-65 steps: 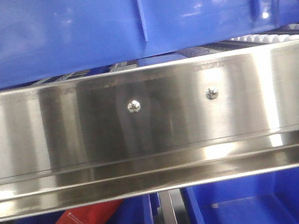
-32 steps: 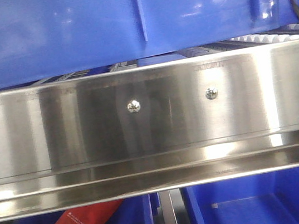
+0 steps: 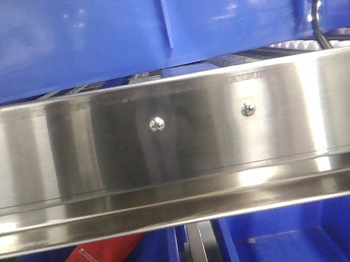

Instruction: Move blue bin to conveyor side

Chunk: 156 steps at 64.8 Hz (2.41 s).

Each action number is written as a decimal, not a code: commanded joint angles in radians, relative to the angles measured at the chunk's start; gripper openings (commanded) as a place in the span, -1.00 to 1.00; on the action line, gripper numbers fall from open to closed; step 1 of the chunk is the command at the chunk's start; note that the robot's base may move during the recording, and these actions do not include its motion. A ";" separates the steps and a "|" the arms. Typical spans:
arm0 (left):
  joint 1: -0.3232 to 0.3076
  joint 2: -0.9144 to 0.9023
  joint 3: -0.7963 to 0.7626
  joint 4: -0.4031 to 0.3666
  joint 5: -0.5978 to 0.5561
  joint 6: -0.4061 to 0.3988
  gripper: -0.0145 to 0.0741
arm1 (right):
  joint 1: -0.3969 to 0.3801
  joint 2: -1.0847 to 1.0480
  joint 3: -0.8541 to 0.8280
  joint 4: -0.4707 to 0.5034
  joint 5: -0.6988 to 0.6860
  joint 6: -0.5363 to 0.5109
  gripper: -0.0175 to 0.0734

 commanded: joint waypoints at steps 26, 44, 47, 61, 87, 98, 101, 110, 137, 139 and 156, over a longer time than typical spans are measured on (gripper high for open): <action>0.002 -0.005 -0.009 -0.005 -0.007 0.004 0.63 | -0.003 -0.011 -0.005 0.022 -0.013 -0.043 0.60; 0.002 -0.005 -0.009 -0.005 -0.007 0.004 0.63 | -0.003 -0.011 -0.005 0.003 -0.013 -0.055 0.60; 0.002 -0.005 -0.009 -0.005 -0.007 0.004 0.63 | -0.003 -0.011 -0.005 0.001 -0.013 -0.055 0.60; 0.002 -0.005 -0.009 -0.005 -0.007 0.004 0.63 | -0.003 -0.006 0.008 -0.007 -0.013 -0.057 0.60; 0.002 -0.005 -0.009 -0.005 -0.007 0.004 0.63 | -0.003 -0.006 0.091 -0.009 -0.013 -0.057 0.60; 0.002 -0.005 -0.009 -0.005 -0.007 0.004 0.63 | -0.003 -0.011 0.091 -0.009 -0.013 -0.057 0.60; 0.002 -0.005 -0.009 -0.005 -0.007 0.004 0.63 | -0.003 -0.013 0.091 -0.009 -0.013 -0.057 0.60; 0.002 -0.005 -0.009 -0.005 -0.007 0.004 0.63 | -0.003 -0.016 0.062 -0.015 -0.013 -0.057 0.60; 0.002 -0.005 -0.009 -0.005 -0.007 0.004 0.63 | -0.003 -0.014 0.014 -0.015 -0.013 -0.057 0.60; 0.002 -0.005 -0.009 -0.005 -0.007 0.004 0.63 | -0.003 -0.012 0.014 -0.015 -0.013 -0.057 0.60; 0.002 -0.005 -0.009 -0.005 -0.007 0.004 0.63 | -0.003 -0.010 0.014 -0.015 -0.013 -0.057 0.60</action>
